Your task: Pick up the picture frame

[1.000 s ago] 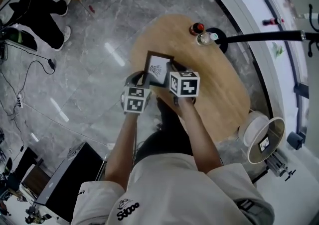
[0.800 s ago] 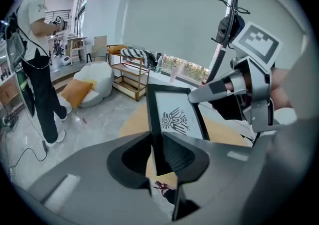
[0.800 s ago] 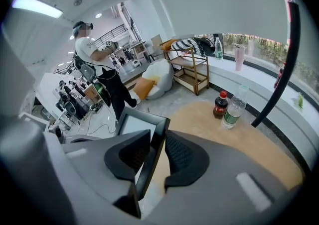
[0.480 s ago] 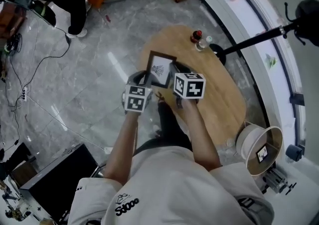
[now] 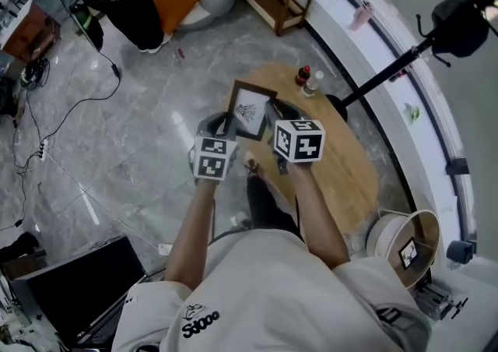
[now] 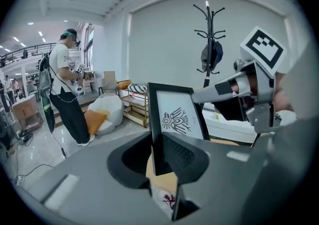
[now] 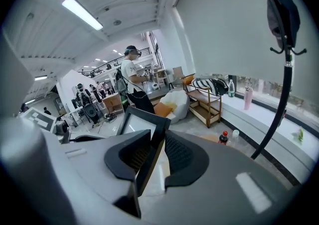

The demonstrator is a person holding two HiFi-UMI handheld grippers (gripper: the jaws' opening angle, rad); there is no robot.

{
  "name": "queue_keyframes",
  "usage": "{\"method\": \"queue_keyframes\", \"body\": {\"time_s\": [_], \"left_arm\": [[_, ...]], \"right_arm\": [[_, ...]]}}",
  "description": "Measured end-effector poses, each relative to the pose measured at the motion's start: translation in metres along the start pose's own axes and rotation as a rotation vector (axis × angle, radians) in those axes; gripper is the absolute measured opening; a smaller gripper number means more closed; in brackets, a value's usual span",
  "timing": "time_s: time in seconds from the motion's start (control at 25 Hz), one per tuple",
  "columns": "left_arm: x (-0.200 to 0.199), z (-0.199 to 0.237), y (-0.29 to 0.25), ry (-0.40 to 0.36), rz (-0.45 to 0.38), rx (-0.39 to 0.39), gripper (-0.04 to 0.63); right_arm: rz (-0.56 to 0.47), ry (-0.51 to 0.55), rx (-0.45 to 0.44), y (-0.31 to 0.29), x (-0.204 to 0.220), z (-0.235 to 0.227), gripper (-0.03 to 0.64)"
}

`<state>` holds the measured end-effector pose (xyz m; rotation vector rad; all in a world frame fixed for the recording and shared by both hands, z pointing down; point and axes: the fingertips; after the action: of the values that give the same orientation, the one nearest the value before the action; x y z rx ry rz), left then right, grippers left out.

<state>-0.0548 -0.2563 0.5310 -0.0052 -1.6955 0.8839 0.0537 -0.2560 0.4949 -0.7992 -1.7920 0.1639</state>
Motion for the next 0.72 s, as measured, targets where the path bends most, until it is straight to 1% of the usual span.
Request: {"method": "queue_keyframes", "body": {"time_s": [0.12, 0.28, 0.56, 0.72], "left_arm": [[-0.019, 0.006, 0.027, -0.013, -0.071, -0.017, 0.077], [-0.032, 0.015, 0.072, -0.027, -0.146, -0.03, 0.077], [-0.077, 0.018, 0.129, -0.057, -0.281, -0.074, 0.075], [-0.096, 0.022, 0.163, -0.09, -0.362, -0.103, 0.076]], "right_arm": [[-0.052, 0.056, -0.008, 0.02, -0.018, 0.025, 0.094], [-0.109, 0.118, -0.014, 0.05, -0.03, 0.069, 0.094], [-0.217, 0.252, -0.034, 0.096, -0.069, 0.116, 0.094], [-0.273, 0.304, -0.05, 0.12, -0.083, 0.142, 0.094]]}}
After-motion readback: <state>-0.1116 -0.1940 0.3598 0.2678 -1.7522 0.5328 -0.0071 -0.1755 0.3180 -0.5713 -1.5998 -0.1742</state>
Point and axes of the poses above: the fingertips, and each gripper's own axes: y backward along the fingers, z to its left, x out of its underside, and after that the axes turned 10 degrees about -x, right-handed
